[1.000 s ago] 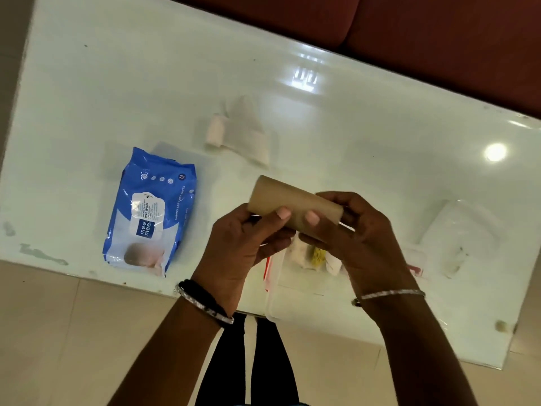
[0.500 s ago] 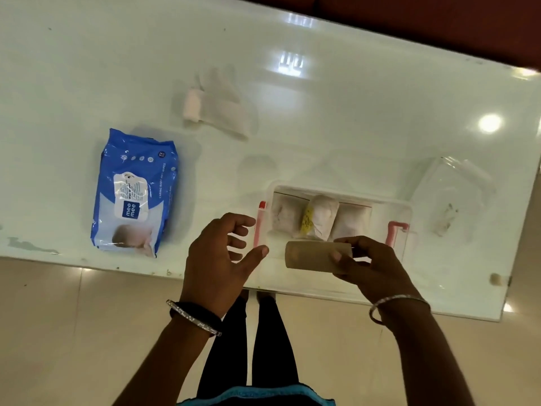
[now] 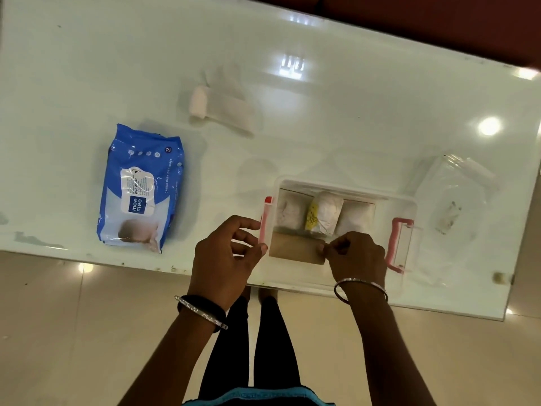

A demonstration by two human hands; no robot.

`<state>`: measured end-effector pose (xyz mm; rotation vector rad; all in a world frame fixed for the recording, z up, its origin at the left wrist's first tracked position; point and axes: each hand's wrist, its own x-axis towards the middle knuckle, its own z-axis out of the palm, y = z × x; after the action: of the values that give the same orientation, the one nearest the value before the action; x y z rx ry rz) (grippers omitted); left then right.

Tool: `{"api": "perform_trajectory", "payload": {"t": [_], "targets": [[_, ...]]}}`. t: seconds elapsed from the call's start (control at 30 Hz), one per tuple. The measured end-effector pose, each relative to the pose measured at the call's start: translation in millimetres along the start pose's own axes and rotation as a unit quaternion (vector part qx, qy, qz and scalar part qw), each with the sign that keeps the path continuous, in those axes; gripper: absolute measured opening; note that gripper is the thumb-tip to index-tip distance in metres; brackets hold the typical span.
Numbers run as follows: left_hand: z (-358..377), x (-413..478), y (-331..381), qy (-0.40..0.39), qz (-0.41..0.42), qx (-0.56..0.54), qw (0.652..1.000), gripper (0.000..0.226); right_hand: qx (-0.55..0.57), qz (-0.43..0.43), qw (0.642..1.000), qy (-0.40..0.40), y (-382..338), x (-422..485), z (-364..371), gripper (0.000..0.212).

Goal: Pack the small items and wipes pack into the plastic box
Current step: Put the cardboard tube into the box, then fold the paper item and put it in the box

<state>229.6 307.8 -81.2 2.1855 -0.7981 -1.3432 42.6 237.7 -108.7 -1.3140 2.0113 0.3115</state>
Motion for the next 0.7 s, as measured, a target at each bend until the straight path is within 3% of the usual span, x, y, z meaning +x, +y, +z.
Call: {"api": "perform_trajectory", "payload": {"t": [0.17, 0.27, 0.4, 0.57, 0.7], "targets": [[-16, 18, 1, 0.039, -0.005, -0.069, 0.997, 0.014, -0.028, -0.123, 0.988, 0.088, -24, -16, -25, 0.028], [-34, 44, 5, 0.082, 0.01, -0.101, 0.991, 0.011, 0.011, -0.23, 0.966, 0.122, -58, -18, -35, 0.027], [-57, 93, 15, 0.15, 0.015, -0.108, 0.983, 0.01, 0.08, -0.337, 0.933, 0.096, -111, -1, -32, 0.026], [-71, 159, 23, 0.246, 0.002, -0.029, 0.969, 0.02, 0.109, -0.366, 0.923, 0.043, -166, 37, -11, 0.017], [-69, 196, 25, 0.244, -0.012, 0.048, 0.969, 0.033, 0.113, -0.379, 0.918, 0.017, -186, 54, 6, 0.009]]}}
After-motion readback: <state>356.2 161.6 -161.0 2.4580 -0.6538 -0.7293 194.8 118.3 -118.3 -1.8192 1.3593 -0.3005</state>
